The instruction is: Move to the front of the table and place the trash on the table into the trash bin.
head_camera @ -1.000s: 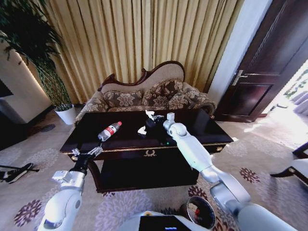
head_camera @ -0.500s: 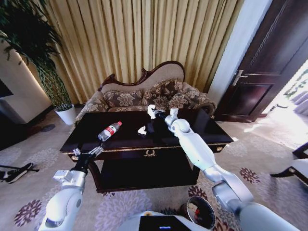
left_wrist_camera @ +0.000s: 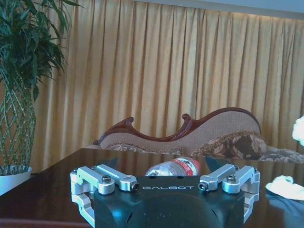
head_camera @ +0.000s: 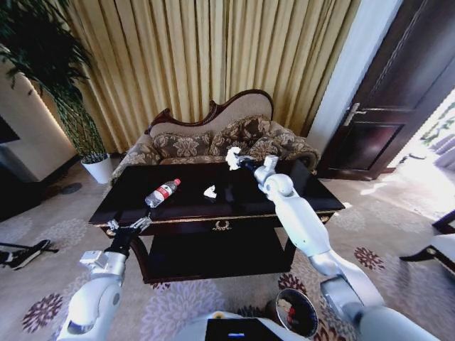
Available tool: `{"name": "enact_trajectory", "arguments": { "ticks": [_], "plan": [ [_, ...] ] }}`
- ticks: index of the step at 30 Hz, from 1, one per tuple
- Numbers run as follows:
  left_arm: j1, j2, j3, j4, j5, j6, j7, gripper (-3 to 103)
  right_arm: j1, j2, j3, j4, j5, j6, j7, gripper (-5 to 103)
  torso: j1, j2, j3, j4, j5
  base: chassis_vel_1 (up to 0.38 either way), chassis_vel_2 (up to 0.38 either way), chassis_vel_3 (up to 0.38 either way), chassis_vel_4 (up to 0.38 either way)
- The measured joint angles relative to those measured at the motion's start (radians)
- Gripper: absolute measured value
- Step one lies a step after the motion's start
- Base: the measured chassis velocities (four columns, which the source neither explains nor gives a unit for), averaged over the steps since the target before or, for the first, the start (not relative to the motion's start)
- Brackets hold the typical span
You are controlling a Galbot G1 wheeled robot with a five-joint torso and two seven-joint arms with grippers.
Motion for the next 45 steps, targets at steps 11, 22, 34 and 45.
{"name": "enact_trajectory", "arguments": {
  "ticks": [11,22,34,45],
  "plan": [
    [-0.01,0.004,0.015,-0.007,0.002,0.007,-0.001,100,-0.103,-0.042,0.095,0.091,0.002,0.005,0.0,0,0.0,0.0,0.0,0.0002,0.0,0.133,-0.135,-0.136,0.131],
    [0.0,0.001,0.02,-0.02,0.016,0.008,-0.001,100,-0.244,-0.094,0.199,0.193,0.037,0.007,0.0,0,0.0,0.0,0.0,0.0001,0.0,0.132,-0.134,-0.135,0.124],
    [0.002,-0.009,0.043,-0.022,0.035,0.008,-0.002,100,-0.345,-0.102,0.278,0.23,0.044,0.021,0.0,0,0.0,0.0,0.0,0.0003,-0.0001,0.147,-0.141,-0.142,0.136],
    [0.005,-0.013,0.045,-0.024,0.041,0.008,-0.002,100,-0.368,-0.083,0.288,0.211,0.024,0.047,0.0,0,0.0,0.0,0.0,0.0003,-0.0001,0.159,-0.166,-0.152,0.161]
  ]
}}
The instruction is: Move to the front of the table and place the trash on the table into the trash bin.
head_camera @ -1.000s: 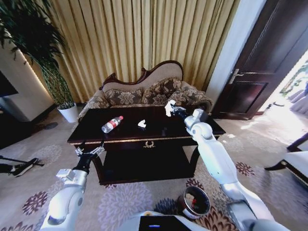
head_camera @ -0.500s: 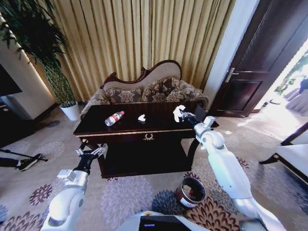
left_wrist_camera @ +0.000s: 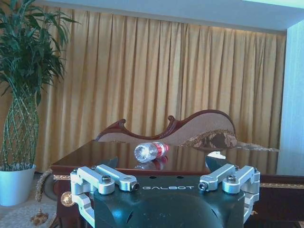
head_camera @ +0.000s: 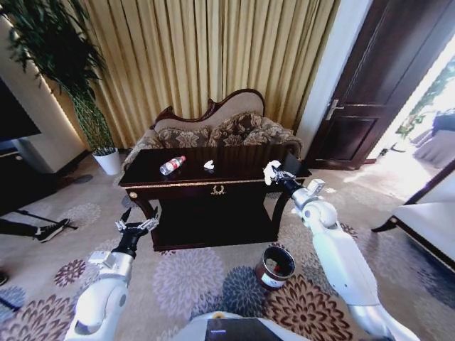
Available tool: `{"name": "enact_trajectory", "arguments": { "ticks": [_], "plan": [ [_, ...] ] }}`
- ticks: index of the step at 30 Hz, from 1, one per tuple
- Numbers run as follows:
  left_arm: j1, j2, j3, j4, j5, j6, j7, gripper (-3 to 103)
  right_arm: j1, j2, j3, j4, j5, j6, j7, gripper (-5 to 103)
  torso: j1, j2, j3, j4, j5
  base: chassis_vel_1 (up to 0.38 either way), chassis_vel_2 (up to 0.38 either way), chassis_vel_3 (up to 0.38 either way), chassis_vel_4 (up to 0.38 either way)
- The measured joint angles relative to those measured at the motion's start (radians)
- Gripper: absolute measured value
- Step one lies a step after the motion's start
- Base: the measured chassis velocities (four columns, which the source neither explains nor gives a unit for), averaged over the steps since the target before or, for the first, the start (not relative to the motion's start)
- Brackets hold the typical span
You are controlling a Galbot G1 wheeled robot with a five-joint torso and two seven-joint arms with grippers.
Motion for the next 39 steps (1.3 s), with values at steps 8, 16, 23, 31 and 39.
{"name": "enact_trajectory", "arguments": {
  "ticks": [8,16,23,31,39],
  "plan": [
    [0.004,-0.003,-0.013,0.001,-0.001,-0.002,0.0,100,-0.041,0.038,0.0,-0.076,-0.066,0.048,0.0,0,0.0,0.0,0.0,0.0001,-0.0001,0.049,-0.053,-0.045,0.049],
    [0.0,-0.011,-0.024,0.013,-0.008,-0.007,-0.001,100,-0.087,0.06,0.035,-0.234,-0.155,0.059,0.0,0,0.001,0.0,0.0,0.0,0.0001,0.0,0.0,0.0,0.0],
    [-0.001,-0.02,-0.026,0.012,-0.019,-0.01,0.0,100,-0.113,0.066,0.086,-0.343,-0.319,0.08,0.0,0,0.0,0.0,0.0,0.0,-0.0001,0.0,0.0,0.0,0.0],
    [-0.001,-0.024,-0.034,0.035,-0.031,-0.033,0.015,100,-0.183,0.115,0.152,-0.451,-0.484,0.097,0.0,0,0.0,0.0,0.0,-0.0001,-0.0001,0.0,0.0,0.0,0.0],
    [-0.005,-0.036,-0.026,0.045,-0.012,-0.044,0.021,100,-0.205,0.188,0.178,-0.504,-0.535,0.116,0.0,0,0.0,0.0,0.0,0.0002,0.0002,0.0,0.0,0.0,0.0]
  ]
}}
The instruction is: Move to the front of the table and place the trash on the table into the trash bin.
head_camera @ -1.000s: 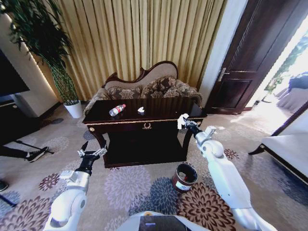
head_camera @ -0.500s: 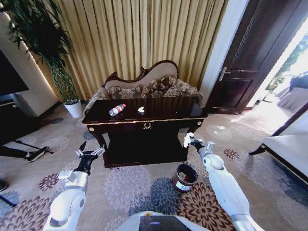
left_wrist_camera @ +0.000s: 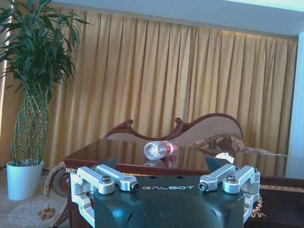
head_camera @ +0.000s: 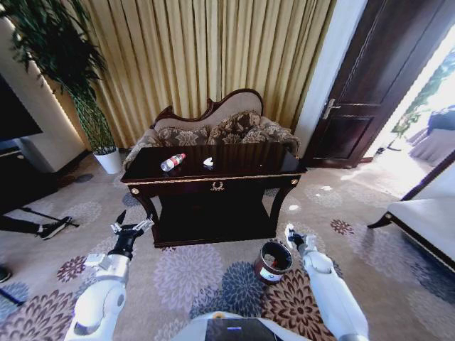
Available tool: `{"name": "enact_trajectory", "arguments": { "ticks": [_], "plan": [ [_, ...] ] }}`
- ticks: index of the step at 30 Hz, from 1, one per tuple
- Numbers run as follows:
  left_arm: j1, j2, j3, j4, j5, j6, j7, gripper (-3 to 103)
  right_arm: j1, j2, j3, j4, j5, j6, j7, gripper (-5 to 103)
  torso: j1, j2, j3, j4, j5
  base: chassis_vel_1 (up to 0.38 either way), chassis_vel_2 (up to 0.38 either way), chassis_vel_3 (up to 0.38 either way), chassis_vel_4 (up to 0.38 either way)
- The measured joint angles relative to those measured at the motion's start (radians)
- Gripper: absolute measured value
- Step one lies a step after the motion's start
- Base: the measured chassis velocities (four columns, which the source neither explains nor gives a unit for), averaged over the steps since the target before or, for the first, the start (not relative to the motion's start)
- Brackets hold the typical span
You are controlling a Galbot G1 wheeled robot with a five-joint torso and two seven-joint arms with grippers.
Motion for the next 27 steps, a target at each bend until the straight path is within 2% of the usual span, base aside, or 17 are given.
{"name": "enact_trajectory", "arguments": {
  "ticks": [4,9,11,19,27],
  "plan": [
    [0.004,-0.007,0.003,-0.006,0.007,-0.003,0.001,100,0.019,0.052,0.003,-0.042,-0.021,0.022,0.0,0,0.0,0.0,0.0,-0.0001,-0.0001,0.0,0.0,0.0,0.0],
    [0.009,-0.009,0.002,-0.01,0.011,-0.004,0.001,100,0.048,0.076,0.007,-0.09,-0.048,0.049,0.0,0,0.0,0.0,0.0,0.0001,-0.0003,0.0,0.0,0.0,0.0],
    [0.01,-0.009,-0.001,-0.008,0.012,-0.007,0.001,100,0.063,0.084,0.012,-0.121,-0.056,0.066,0.0,0,0.0,0.0,0.0,-0.0005,-0.0001,0.0,0.0,0.0,0.0],
    [0.011,-0.002,-0.01,-0.007,0.011,-0.012,0.001,100,0.116,0.083,0.041,-0.184,-0.1,0.089,0.0,0,0.0,0.0,0.0,0.0,-0.0002,0.0,0.0,0.0,0.0],
    [0.014,0.002,-0.014,-0.006,0.007,-0.016,0.003,100,0.082,0.055,0.052,-0.154,-0.102,0.086,0.0,0,0.0,0.0,0.0,-0.0005,0.0,0.0,0.0,0.0,0.0]
  ]
}}
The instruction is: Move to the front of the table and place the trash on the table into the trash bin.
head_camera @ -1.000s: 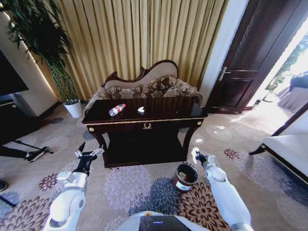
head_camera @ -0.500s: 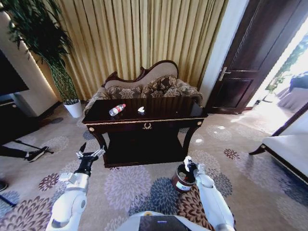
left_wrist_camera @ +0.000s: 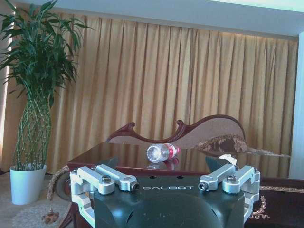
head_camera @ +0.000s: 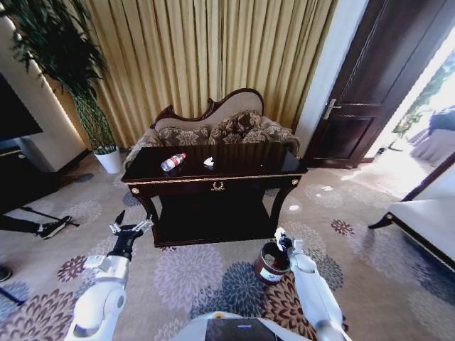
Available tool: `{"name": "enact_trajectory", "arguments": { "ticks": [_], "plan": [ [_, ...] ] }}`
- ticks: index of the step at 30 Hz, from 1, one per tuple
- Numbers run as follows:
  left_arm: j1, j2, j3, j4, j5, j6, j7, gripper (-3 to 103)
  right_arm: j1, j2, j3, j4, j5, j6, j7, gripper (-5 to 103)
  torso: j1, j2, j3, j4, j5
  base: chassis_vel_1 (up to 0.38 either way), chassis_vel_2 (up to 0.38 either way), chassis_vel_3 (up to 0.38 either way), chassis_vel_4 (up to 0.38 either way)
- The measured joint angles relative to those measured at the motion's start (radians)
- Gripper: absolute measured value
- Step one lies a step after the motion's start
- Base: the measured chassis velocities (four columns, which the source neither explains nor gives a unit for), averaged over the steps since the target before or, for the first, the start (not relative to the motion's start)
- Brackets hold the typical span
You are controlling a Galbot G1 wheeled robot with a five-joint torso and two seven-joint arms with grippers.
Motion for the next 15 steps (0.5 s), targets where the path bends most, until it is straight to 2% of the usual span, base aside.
{"name": "enact_trajectory", "arguments": {
  "ticks": [6,8,9,10,12,15],
  "plan": [
    [0.004,0.002,-0.004,0.001,-0.002,-0.006,0.002,100,-0.023,-0.005,0.002,0.021,0.0,-0.006,0.0,-1,0.0,0.0,0.0,0.0002,-0.0001,0.0,0.0,0.0,0.0],
    [0.007,0.002,-0.004,0.001,-0.002,-0.009,0.003,100,-0.028,-0.001,0.002,0.032,0.0,-0.009,0.0,10,0.0,0.0,0.0,0.0004,0.0,0.0,0.0,0.0,0.0],
    [0.007,0.002,-0.004,0.001,-0.002,-0.009,0.003,100,-0.028,-0.001,0.002,0.032,0.0,-0.009,0.0,10,0.0,0.0,0.0,0.0004,0.0,0.0,0.0,0.0,0.0],
    [0.007,0.001,-0.004,0.0,-0.002,-0.01,0.004,100,-0.029,0.0,0.002,0.036,0.0,-0.01,0.0,15,0.0,0.0,0.0,0.0004,0.0,0.0,0.0,0.0,0.0],
    [0.008,0.001,-0.004,0.0,-0.002,-0.01,0.004,100,-0.03,0.001,0.002,0.039,0.0,-0.01,0.0,15,0.0,0.0,0.0,0.0003,-0.0001,0.0,0.0,0.0,0.0],
    [0.01,0.001,-0.006,-0.002,-0.002,-0.012,0.005,100,-0.03,0.003,0.001,0.044,0.0,-0.012,0.0,32,0.0,0.0,0.0,0.0003,-0.0001,0.0,0.0,0.0,0.0]
  ]
}}
